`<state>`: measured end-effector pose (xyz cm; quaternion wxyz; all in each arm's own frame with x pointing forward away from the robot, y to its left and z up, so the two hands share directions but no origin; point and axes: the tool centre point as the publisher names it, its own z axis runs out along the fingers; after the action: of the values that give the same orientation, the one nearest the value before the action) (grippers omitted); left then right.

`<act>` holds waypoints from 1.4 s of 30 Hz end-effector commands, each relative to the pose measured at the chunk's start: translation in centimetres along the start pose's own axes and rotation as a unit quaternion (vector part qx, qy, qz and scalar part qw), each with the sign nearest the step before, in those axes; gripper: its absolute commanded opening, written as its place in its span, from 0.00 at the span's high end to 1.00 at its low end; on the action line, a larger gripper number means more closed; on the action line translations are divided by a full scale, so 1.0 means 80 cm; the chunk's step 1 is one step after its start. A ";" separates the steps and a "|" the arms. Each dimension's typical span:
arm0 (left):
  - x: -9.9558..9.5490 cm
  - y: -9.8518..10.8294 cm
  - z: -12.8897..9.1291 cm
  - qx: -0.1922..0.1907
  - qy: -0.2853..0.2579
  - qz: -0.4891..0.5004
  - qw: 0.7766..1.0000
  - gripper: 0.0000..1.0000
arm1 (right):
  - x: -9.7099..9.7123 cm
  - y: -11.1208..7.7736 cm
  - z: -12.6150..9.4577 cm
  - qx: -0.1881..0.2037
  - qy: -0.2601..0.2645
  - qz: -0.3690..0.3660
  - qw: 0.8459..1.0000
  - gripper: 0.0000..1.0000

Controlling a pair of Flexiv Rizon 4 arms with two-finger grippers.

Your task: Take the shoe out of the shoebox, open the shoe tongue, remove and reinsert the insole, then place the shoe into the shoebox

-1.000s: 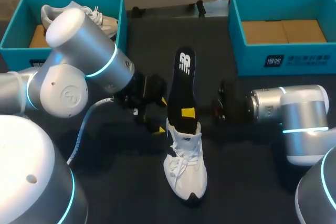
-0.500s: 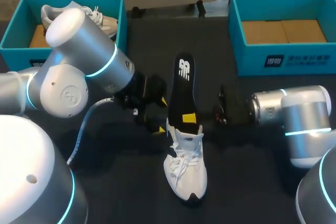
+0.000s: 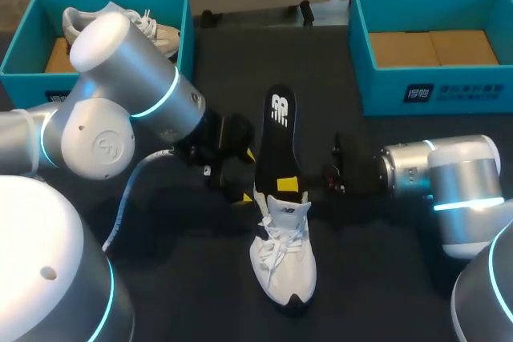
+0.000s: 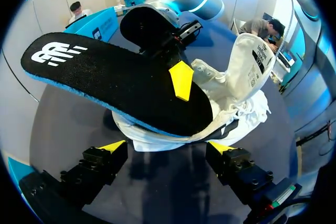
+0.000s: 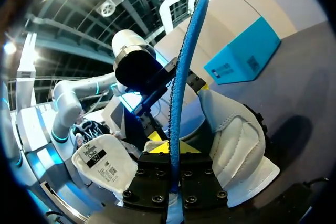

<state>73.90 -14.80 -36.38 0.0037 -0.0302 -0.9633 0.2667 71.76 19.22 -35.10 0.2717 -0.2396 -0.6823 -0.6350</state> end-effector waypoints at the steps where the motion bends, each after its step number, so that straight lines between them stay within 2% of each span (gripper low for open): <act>1: 0.001 0.000 0.001 0.000 -0.001 0.000 1.000 0.00 | -0.003 -0.005 0.005 0.007 0.006 -0.002 1.000 0.62; 2: 0.001 0.000 0.001 0.000 -0.001 0.000 1.000 0.00 | -0.002 -0.003 0.006 0.009 0.008 -0.004 1.000 0.56; 6: 0.001 0.000 0.001 0.000 -0.001 0.000 1.000 0.00 | 0.002 0.001 0.008 0.014 0.013 -0.013 1.000 0.54; 16: 0.001 0.000 0.001 0.000 -0.001 0.000 1.000 0.00 | 0.010 0.010 0.010 0.019 0.014 -0.032 0.999 0.56; 42: 0.001 0.000 0.001 0.000 -0.001 0.000 1.000 0.00 | 0.027 0.030 0.008 0.038 0.005 -0.082 0.996 0.51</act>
<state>73.90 -14.80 -36.38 0.0037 -0.0302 -0.9633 0.2667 72.00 20.06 -32.53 0.2336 -0.1663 -0.7177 -0.6345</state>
